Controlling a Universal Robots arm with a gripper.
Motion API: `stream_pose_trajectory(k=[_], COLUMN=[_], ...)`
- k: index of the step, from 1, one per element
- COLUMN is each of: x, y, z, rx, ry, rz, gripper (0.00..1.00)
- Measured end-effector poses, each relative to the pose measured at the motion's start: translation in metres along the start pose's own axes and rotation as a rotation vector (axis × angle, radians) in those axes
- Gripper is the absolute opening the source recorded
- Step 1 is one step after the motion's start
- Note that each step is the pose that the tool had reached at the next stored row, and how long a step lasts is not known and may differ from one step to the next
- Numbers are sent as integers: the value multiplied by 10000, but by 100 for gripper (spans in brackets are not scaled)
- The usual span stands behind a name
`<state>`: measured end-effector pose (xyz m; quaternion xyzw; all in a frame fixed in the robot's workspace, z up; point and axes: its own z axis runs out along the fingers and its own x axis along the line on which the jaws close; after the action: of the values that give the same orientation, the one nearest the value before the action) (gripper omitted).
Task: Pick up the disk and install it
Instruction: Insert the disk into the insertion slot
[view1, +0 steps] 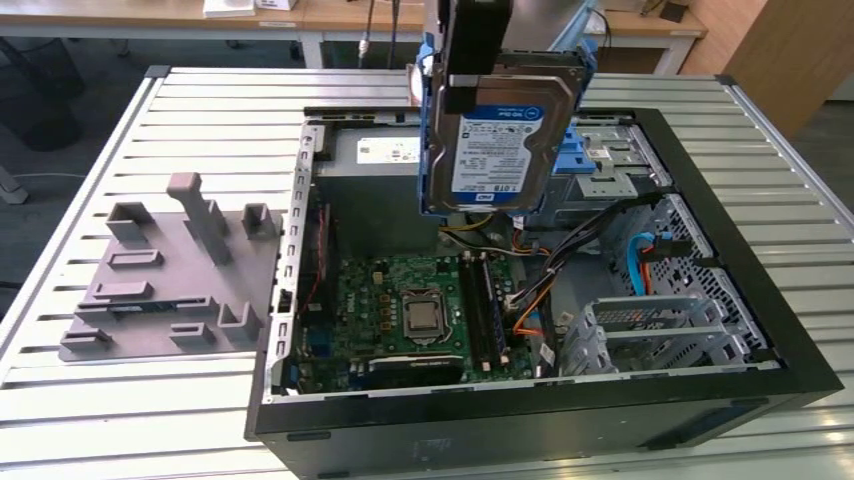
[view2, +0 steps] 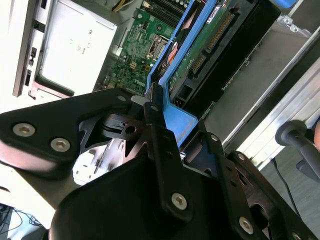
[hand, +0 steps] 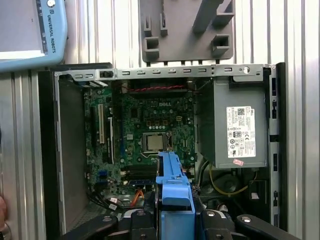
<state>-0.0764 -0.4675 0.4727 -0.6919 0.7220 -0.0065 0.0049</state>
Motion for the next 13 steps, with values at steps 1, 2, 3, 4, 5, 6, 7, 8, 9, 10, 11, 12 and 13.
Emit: stream_pose_trajectory(k=[1, 2, 3, 4, 5, 6, 7, 8, 9, 10, 11, 12, 13], x=[26, 49, 69, 87, 99, 106, 111, 114, 115, 116, 117, 117, 117], y=[-1, -2, -3, -5, -8, -15, -26, -44, -68, -93, -119, -146, -171], z=[1, 2, 3, 4, 5, 6, 8, 9, 10, 11, 14, 15, 17], rx=[0, 0, 0, 0, 0, -2, -4, -9, -14, -21, -26, -31, -36], ry=[1, 1, 1, 0, 0, 1, 1, 3, 4, 7, 6, 6, 7], rz=[0, 0, 0, 0, 1, 2, 3, 3, 2, 2, 3, 4, 3], gripper=[36, 36, 36, 36, 36, 36, 36, 36, 36, 36, 36, 36, 36])
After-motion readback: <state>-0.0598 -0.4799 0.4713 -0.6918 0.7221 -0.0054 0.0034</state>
